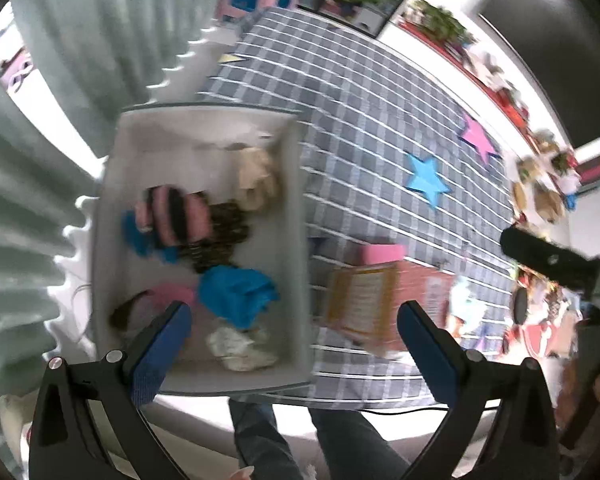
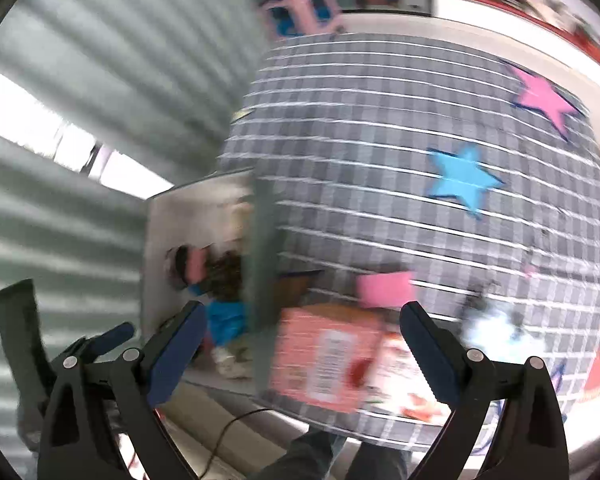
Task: Organize soft objects
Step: 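Move both tools from the box back to the pile of soft items, then grasp the pink foam sponge with the left tool while the right tool grasps the light-blue plush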
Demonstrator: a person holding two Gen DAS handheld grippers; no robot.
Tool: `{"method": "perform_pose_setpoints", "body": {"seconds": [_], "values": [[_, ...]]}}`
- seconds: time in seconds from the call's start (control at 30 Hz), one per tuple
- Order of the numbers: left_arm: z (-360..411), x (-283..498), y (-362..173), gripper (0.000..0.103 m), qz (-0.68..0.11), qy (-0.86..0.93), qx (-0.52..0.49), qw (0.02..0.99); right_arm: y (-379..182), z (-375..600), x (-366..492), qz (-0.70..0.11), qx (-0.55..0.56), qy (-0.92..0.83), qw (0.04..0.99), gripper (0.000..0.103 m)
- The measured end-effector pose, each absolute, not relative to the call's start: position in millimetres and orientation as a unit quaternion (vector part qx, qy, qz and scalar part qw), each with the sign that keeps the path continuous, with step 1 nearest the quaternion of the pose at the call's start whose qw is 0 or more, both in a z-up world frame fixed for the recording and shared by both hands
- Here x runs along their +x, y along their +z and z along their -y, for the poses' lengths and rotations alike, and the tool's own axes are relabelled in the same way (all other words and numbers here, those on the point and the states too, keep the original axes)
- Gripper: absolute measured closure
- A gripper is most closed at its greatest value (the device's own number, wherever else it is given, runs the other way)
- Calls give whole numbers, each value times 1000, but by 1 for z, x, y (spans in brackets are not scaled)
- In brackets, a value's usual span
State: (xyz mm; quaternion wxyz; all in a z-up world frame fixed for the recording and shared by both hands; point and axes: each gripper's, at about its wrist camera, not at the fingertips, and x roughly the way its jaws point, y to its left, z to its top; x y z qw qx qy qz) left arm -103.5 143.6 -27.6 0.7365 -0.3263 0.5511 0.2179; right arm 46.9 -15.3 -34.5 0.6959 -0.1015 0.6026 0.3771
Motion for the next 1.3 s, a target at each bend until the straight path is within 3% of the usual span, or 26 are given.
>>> {"method": "perform_pose_setpoints", "body": {"seconds": [0.33, 0.77, 1.3], "values": [[-126, 7, -57, 0, -628, 131, -334, 690, -106, 146, 121, -672, -56, 227, 702, 5], [-106, 116, -155, 0, -758, 127, -303, 563, -164, 177, 158, -704, -37, 220, 674, 5], [-86, 143, -264, 0, -839, 177, -283, 429, -202, 207, 190, -733, -3, 232, 639, 5]]}}
